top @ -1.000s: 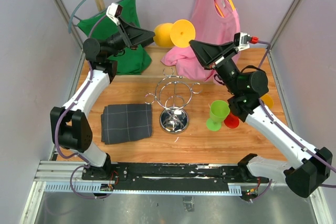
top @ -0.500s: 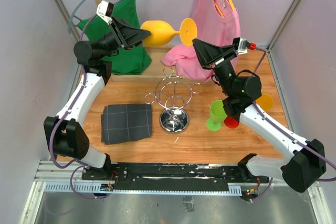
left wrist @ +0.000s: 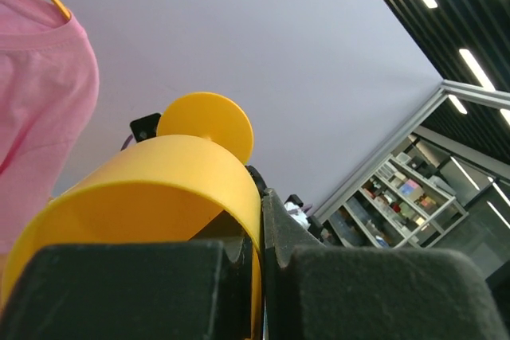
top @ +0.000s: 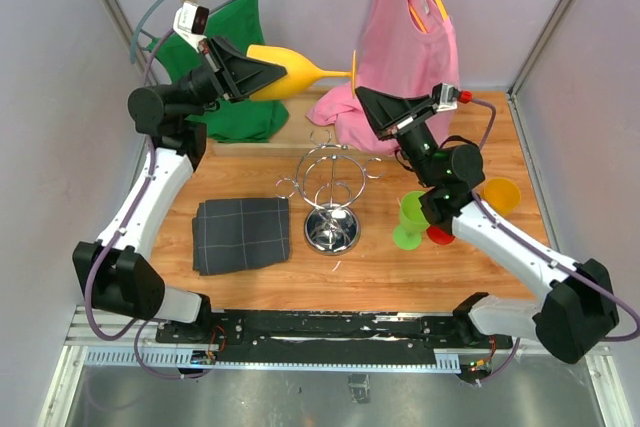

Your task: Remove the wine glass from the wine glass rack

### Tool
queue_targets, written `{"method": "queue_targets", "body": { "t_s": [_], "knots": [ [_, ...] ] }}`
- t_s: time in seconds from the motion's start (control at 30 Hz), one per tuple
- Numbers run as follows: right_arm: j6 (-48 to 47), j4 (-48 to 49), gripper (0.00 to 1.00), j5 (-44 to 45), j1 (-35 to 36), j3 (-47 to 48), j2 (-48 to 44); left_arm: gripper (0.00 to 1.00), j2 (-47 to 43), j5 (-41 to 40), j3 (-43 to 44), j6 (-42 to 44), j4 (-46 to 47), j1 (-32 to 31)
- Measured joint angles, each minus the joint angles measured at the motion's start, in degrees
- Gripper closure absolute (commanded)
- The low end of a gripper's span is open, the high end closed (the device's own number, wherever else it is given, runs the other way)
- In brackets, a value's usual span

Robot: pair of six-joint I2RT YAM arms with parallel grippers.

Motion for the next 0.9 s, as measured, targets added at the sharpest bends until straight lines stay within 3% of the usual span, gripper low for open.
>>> {"method": "queue_targets", "body": {
  "t_s": [0.17,0.3,0.33,0.37,0.43,0.57,0.77,0.9],
  "knots": [
    [-5.1,-11.5,0.9,-3.4,-1.0,0.1,-6.6,1.0,0.1,0.8,0.3,3.8,-4.1,-0.1],
    [-12.0,-27.1,0.53,-6.6,-1.7,3.8,-13.1,1.0,1.3,2.4,2.9,9.2,-10.5,-0.1],
    [-16.7,-35.9,0.44,-7.8,-1.8,7.3,-15.4,1.0,1.8,3.0,4.1,10.9,-12.4,-0.1],
    [-17.2,-36.6,0.37,-8.0,-1.9,7.7,-15.7,1.0,2.3,3.8,5.4,12.7,-14.3,-0.1],
    [-24.2,-49.7,0.28,-9.0,-2.0,14.0,-17.9,1.0,3.7,5.5,8.9,16.3,-18.6,-0.1],
    [-36.5,-68.9,0.21,-9.2,-2.1,25.8,-18.5,1.0,6.5,8.4,16.0,23.8,-27.4,-0.2],
    [-53.8,-90.4,0.17,-7.0,-2.0,42.2,-12.6,1.0,17.1,6.4,44.0,53.4,-65.9,-3.8],
    [-63.7,-100.3,0.14,-4.4,-2.0,49.9,-6.7,1.0,18.4,4.0,48.4,66.5,-81.5,-6.4]
  ]
}}
